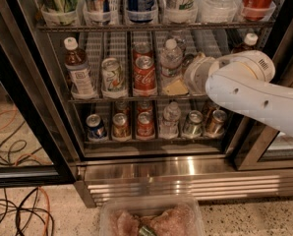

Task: Pick orange can from middle shelf of fridge

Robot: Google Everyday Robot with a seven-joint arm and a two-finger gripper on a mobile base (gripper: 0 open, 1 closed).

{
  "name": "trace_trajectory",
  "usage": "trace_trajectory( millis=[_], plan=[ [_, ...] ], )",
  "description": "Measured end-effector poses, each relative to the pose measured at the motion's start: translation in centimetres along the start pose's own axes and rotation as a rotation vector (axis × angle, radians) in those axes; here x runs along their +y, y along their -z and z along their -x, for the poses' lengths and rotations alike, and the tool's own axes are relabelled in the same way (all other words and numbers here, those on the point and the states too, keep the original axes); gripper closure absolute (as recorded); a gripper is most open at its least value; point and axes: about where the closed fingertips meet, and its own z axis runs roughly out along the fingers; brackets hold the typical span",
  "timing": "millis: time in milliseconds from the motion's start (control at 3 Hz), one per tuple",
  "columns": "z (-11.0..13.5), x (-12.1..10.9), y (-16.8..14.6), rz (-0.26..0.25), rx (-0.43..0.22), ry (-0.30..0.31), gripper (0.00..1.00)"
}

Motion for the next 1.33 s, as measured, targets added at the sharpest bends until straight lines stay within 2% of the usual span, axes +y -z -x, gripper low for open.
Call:
trace_trajectory(
  millis=[333, 667, 1333],
  plan=[
    [0.0, 0.0, 0.0, 0.0, 0.0, 0.0, 0.88],
    [0.0, 0.0, 0.0, 0.0, 0.0, 0.0, 0.91],
    [0.02, -0.01, 0.02, 0.0, 0.0, 0.0, 0.44]
  ],
)
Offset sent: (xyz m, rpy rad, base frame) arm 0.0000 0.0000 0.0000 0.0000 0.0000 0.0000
